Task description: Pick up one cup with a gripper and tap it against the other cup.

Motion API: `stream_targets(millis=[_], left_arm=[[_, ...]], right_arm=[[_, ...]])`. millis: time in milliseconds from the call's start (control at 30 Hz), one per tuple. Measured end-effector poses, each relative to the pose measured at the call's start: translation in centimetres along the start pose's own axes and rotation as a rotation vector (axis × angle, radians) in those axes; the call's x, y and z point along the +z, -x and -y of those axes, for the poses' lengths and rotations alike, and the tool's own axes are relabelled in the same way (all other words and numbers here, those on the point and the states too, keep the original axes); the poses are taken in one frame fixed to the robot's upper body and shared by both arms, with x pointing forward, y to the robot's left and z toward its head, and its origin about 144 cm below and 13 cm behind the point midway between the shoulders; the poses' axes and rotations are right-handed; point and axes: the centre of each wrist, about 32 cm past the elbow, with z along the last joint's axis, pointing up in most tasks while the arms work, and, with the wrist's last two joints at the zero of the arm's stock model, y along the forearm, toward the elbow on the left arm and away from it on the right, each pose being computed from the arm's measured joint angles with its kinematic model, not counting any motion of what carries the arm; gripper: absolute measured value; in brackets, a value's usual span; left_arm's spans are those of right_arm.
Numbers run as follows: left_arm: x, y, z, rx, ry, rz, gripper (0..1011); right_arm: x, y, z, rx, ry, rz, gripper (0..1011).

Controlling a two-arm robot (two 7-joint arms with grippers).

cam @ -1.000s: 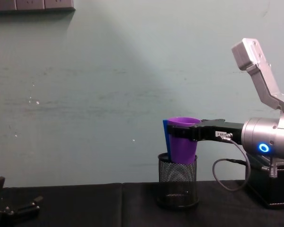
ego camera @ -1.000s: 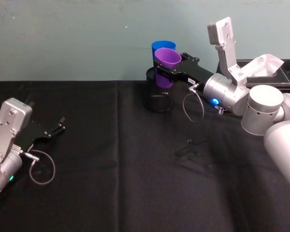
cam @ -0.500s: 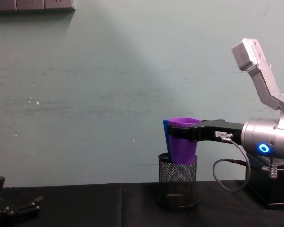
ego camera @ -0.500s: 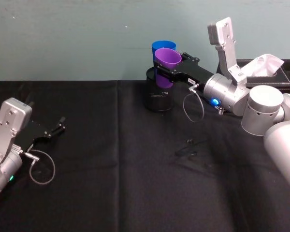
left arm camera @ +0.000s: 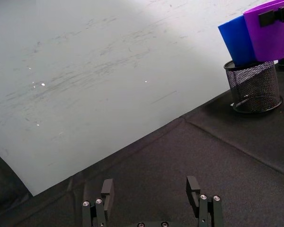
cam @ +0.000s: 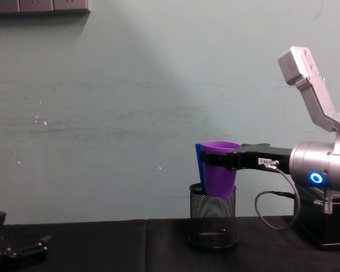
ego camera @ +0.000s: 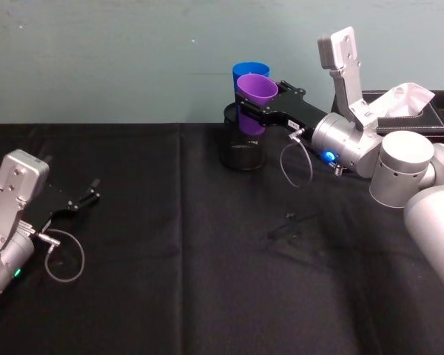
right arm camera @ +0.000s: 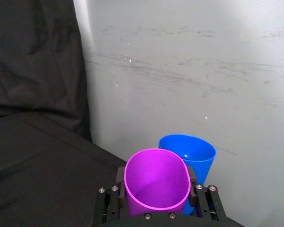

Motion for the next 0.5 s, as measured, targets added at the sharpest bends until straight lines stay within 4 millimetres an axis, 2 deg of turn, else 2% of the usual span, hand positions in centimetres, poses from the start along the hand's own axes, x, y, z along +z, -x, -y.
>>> stream_targets(millis=[500], left_arm=[[0.0, 0.0, 0.0, 0.0, 0.0, 0.0, 1000]], right_arm=[[-0.01, 0.01, 0.0, 0.0, 0.0, 0.0, 723]])
